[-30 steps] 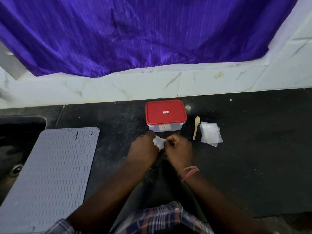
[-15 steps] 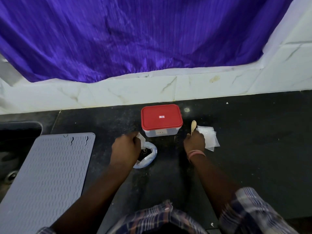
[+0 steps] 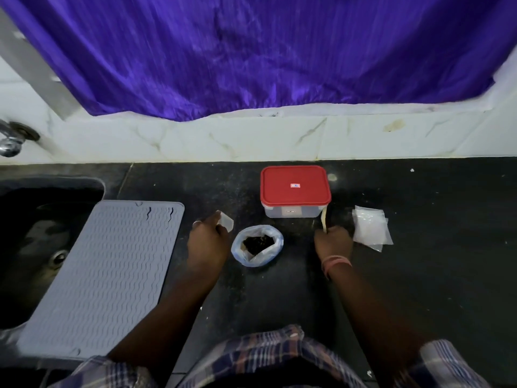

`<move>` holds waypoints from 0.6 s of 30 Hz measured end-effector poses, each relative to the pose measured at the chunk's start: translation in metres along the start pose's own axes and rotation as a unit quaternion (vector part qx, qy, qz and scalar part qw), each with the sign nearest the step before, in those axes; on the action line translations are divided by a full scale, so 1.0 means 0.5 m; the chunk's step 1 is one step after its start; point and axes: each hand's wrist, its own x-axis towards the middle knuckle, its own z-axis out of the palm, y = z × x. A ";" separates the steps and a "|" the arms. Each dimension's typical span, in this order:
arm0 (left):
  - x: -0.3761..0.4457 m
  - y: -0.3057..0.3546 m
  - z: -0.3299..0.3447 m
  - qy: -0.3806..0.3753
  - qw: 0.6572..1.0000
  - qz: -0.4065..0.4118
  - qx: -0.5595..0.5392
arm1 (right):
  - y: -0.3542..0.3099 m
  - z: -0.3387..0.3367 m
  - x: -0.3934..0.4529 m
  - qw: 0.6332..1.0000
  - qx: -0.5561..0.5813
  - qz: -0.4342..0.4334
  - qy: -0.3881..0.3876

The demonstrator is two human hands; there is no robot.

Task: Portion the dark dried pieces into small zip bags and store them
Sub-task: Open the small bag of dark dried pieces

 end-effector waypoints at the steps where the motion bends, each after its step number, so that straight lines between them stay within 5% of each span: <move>1: -0.003 -0.004 0.009 -0.012 1.000 -0.007 -0.004 | 0.004 0.008 -0.026 1.000 0.005 0.004 -0.009; 9: -0.027 -0.028 0.085 -0.080 0.991 -0.086 -0.069 | 0.030 0.041 -0.165 0.987 -0.029 -0.160 0.004; 18: -0.017 -0.050 0.115 -0.114 0.990 -0.062 -0.054 | -0.009 0.057 -0.211 0.915 -0.165 -0.363 -0.069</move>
